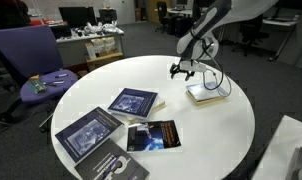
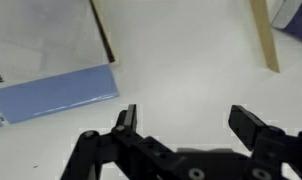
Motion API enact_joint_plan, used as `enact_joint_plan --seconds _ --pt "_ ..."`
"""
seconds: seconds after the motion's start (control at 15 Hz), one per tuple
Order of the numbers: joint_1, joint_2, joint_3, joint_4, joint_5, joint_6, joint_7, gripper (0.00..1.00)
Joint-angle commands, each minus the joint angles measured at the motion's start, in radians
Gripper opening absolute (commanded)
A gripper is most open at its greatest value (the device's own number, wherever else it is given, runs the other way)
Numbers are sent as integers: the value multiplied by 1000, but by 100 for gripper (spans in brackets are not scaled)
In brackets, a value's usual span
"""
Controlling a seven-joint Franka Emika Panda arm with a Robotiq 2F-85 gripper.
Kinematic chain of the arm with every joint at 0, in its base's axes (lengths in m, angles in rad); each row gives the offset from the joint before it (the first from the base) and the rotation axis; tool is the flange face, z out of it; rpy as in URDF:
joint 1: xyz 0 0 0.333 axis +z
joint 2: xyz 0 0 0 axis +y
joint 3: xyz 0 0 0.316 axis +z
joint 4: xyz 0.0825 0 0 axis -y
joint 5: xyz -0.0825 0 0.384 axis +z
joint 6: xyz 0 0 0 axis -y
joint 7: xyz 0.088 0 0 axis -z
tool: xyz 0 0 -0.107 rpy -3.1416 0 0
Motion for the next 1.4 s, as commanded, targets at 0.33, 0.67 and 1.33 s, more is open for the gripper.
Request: enact_joint_plan --seconds 0.33,0.67,1.33 --pt "-83 -8 -44 -21 -31 4 -17 100" --pt "-137 11 -10 -30 -24 -25 -87 100" --pt "-185 41 32 -49 -43 125 -247 100"
